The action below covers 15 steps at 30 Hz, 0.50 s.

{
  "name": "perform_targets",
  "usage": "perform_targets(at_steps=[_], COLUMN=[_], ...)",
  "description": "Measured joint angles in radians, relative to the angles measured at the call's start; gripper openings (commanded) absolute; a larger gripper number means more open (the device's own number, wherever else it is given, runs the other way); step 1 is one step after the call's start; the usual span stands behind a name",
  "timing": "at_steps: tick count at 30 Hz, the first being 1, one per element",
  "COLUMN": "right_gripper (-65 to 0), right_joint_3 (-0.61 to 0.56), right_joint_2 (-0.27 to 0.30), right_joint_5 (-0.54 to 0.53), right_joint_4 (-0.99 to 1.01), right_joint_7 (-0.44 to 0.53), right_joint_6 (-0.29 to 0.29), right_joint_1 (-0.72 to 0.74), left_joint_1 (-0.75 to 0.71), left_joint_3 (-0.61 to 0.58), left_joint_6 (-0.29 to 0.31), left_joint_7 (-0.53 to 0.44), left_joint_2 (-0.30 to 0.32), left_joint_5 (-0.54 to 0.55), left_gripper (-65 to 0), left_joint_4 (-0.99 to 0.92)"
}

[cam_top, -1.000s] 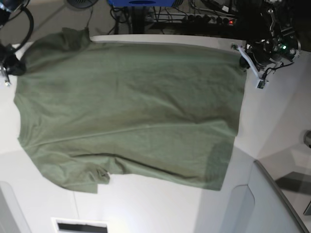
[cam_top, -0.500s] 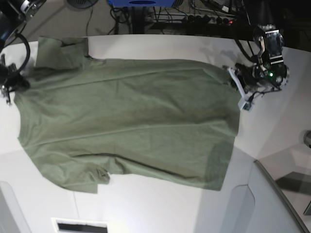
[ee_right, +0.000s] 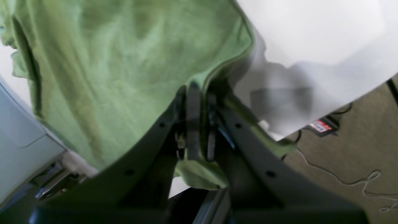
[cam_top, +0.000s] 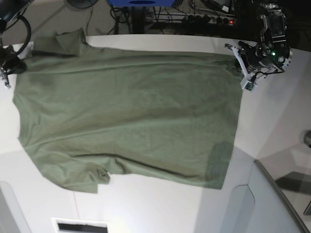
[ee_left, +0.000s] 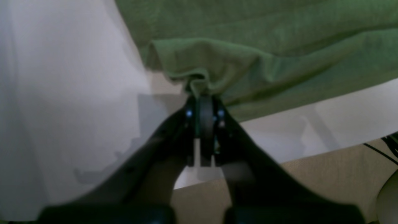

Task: Layout the t-shirt on the table in an organized manner, then fold the t-shirt properly
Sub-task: 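Lift the held edge with both grippers and pull it taut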

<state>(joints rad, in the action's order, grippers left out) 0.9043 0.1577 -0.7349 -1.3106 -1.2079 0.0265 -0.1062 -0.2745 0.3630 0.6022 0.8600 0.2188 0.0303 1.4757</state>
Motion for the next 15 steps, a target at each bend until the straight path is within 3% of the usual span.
perform_targets(at_steps=[15], right_gripper=[-65.0], right_joint_3=[0.076], right_joint_2=[-0.026], right_joint_5=[-0.004], right_joint_4=[-0.006], right_joint_7=[0.003], right_joint_6=[0.000], right_joint_1=[-0.073], left_joint_1=[-0.063], left_joint_3=[-0.003], left_joint_6=[0.000], left_joint_7=[-0.006], left_joint_2=[0.000], left_joint_5=[-0.001], left_gripper=[-65.0], left_joint_4=[0.043])
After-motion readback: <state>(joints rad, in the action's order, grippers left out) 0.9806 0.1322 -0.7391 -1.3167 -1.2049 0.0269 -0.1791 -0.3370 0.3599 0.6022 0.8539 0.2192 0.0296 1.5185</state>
